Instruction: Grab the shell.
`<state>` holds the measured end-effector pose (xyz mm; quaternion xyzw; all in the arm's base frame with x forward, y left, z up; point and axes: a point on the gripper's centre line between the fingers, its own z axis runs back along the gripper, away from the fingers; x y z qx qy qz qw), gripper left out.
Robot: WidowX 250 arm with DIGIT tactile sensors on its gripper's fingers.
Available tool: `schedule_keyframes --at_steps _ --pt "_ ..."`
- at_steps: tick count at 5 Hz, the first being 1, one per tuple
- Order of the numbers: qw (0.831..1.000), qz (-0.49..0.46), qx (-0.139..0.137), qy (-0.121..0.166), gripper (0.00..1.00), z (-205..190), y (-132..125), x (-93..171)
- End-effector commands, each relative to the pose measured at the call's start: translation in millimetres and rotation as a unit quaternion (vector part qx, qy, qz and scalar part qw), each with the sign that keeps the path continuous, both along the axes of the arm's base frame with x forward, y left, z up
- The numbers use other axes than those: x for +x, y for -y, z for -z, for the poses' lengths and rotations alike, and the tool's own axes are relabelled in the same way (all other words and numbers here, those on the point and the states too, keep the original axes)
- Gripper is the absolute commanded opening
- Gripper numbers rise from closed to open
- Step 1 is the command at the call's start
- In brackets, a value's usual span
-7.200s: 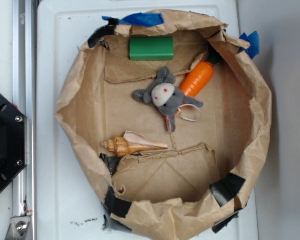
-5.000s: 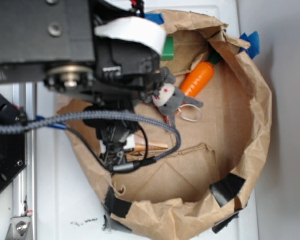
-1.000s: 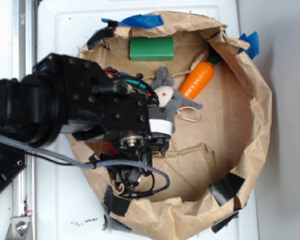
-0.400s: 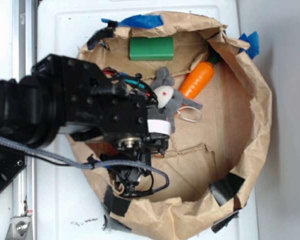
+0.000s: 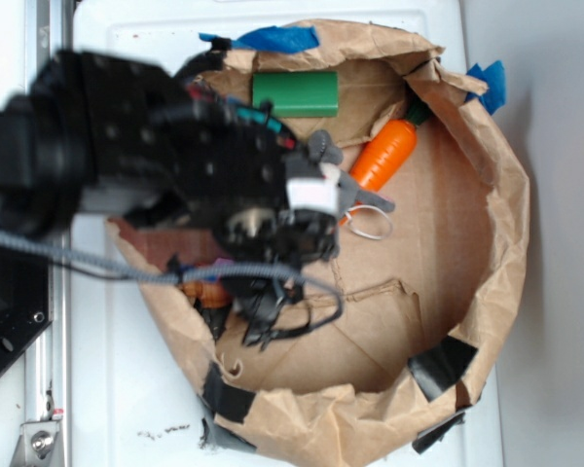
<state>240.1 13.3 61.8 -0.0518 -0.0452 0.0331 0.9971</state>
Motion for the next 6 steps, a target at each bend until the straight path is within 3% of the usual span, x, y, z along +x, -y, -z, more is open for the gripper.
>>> schedule_keyframes --at_steps 1,2,3,5,6 --pt "0.999 -0.021 0.009 0.024 0.0 -10.1 -6.3 9.8" --pt "1.0 -0.018 0.015 0.02 1.0 -8.4 -6.4 10.1" --pt "1.0 -0.01 0.017 0.02 1.0 -6.6 -4.6 8.3" --pt "0.998 0.046 0.033 -0.022 1.0 13.0 13.8 0.8" --pt "0.997 0.044 0.055 -0.034 1.0 12.9 3.1 -8.0"
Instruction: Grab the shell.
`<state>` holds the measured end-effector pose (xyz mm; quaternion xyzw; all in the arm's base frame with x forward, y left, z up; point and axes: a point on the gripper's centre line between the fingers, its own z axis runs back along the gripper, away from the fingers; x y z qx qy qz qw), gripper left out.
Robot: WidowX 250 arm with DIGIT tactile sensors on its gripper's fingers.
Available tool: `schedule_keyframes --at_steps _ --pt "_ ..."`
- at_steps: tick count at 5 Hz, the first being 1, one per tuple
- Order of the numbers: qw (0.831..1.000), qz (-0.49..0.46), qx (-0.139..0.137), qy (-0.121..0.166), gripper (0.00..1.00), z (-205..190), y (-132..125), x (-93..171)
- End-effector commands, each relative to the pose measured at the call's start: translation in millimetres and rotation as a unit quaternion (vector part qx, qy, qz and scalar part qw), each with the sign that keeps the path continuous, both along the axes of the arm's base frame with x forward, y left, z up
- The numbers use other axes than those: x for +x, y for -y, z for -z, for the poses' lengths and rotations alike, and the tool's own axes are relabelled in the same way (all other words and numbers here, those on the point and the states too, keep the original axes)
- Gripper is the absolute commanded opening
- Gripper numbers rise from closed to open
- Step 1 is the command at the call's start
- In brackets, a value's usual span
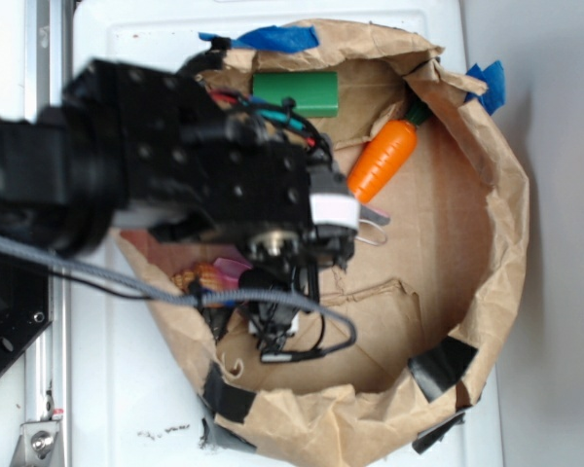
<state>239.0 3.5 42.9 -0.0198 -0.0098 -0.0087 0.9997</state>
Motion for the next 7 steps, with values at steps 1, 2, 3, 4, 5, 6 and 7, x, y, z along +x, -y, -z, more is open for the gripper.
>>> schedule_keyframes --at_steps 1,2,3,4,5,6,7 --pt "0.999 0.013 0.042 0.008 1.0 -8.9 -23.8 -24.4" --pt "0.995 0.089 0.055 0.006 1.0 -15.2 -30.5 -35.9" --pt "0.992 0.114 0.045 0.014 1.0 -22.4 -41.4 -39.5" --pt "0.992 0.117 0.046 0.016 1.0 -26.0 -43.2 -38.0" --pt "0.991 0.12 0.052 0.009 1.0 -22.5 -38.5 -36.3" --pt "0.99 0.134 0.051 0.012 1.0 -20.6 -31.3 -33.7" --pt "0.986 0.157 0.048 0.02 1.0 -20.7 -20.5 -32.5"
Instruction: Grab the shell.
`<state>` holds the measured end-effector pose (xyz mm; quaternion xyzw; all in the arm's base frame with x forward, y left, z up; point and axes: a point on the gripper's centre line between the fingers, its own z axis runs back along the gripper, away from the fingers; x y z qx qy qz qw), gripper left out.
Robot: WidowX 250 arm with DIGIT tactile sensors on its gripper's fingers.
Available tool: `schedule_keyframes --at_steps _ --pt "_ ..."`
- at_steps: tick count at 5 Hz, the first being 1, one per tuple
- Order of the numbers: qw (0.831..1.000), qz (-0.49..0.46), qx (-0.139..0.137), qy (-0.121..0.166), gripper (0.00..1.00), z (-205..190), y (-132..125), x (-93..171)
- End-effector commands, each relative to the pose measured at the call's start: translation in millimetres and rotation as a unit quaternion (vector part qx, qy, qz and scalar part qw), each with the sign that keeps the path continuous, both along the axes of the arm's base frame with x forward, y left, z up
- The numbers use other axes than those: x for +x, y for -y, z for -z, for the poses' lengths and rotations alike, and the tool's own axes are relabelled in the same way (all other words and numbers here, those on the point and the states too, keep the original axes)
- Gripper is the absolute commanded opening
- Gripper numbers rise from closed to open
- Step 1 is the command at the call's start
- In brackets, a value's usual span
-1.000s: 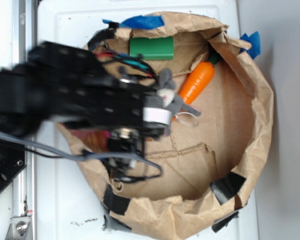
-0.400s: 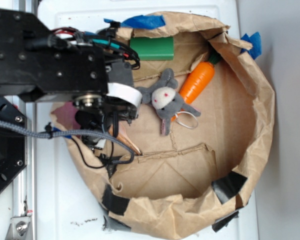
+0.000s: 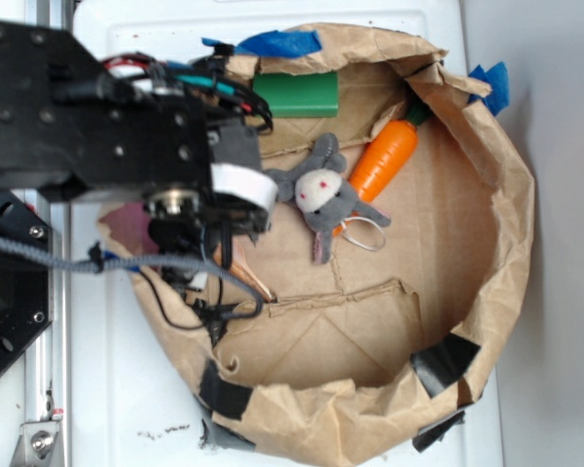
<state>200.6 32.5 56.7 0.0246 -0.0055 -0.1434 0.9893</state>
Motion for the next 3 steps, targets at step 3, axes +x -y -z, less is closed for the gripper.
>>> schedule_keyframes --at_steps 3 --pt "0.999 0.034 -0.01 0.005 1.0 13.6 25.9 12.0"
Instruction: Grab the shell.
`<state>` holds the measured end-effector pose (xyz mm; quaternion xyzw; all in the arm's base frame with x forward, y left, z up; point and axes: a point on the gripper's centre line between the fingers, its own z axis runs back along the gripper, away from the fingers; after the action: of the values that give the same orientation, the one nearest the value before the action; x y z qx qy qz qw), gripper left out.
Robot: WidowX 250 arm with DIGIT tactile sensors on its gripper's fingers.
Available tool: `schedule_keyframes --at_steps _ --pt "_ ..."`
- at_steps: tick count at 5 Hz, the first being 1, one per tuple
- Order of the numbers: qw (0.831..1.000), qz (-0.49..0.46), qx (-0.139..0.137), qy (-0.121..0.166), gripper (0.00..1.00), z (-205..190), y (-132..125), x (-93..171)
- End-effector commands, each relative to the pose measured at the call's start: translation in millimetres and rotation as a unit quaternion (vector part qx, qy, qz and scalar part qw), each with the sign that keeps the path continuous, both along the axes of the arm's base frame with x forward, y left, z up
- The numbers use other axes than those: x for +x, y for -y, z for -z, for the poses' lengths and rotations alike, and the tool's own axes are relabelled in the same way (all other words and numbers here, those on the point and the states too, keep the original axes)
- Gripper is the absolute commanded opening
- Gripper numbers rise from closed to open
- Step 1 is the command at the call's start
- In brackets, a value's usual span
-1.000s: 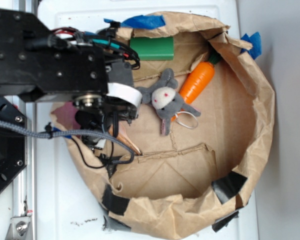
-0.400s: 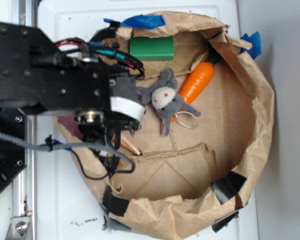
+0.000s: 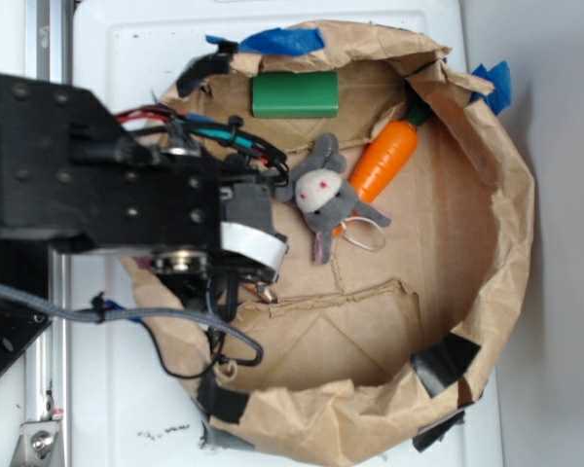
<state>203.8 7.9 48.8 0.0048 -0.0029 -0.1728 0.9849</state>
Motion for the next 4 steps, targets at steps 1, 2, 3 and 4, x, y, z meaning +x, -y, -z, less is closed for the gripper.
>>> schedule_keyframes --at_steps 1,2,3,4 --pt "1.0 -0.005 0.011 0.004 1.0 11.8 -1.5 11.6" --pt "1.0 -0.011 0.025 0.005 1.0 10.7 -5.1 14.0" --pt "0.999 -0.025 0.033 0.002 1.0 10.5 -9.2 15.8" --pt "0.998 -0.035 0.05 0.01 0.0 10.4 -8.4 15.4"
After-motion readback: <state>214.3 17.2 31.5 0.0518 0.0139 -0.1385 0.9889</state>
